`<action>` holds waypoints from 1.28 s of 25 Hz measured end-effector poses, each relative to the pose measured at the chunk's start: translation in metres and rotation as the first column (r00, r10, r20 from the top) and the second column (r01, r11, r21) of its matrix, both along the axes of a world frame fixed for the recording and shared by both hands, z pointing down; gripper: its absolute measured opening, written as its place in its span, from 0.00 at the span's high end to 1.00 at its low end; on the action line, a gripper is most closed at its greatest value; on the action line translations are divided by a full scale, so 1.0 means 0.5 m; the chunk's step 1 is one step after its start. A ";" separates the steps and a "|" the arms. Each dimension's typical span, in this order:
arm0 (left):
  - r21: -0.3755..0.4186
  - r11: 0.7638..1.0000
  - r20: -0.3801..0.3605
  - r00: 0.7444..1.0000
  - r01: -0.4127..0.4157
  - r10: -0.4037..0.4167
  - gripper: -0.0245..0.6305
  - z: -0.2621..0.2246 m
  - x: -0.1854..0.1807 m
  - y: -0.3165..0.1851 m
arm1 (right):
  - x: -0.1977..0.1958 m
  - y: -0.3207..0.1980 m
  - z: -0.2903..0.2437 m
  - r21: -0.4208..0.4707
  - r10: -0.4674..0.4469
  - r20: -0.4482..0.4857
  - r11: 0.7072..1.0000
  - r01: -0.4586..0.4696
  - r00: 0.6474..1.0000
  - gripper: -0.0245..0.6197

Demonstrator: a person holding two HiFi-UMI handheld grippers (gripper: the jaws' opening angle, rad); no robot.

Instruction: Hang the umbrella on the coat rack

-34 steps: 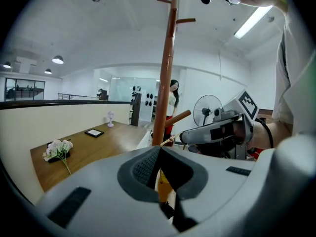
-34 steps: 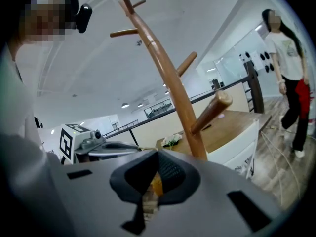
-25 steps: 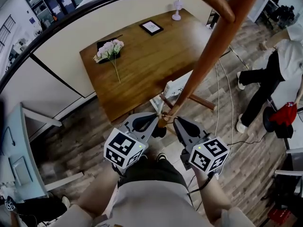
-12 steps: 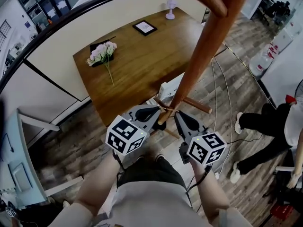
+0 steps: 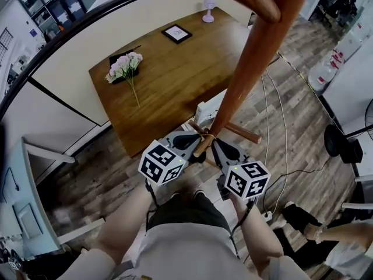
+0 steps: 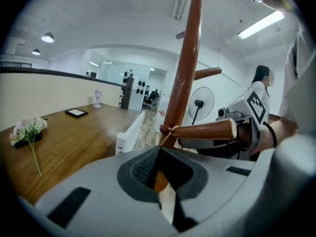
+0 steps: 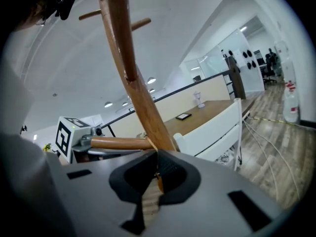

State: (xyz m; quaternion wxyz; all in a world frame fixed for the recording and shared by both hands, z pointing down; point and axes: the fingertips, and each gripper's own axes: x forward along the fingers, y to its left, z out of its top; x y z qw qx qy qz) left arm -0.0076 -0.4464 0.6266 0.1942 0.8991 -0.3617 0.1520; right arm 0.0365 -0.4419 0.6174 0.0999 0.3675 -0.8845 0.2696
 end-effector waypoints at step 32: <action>0.283 0.952 0.067 0.988 0.115 -0.139 0.95 -0.473 -0.121 0.129 | 0.002 0.151 -0.553 0.324 -0.054 -0.009 0.944 0.054 0.999 0.94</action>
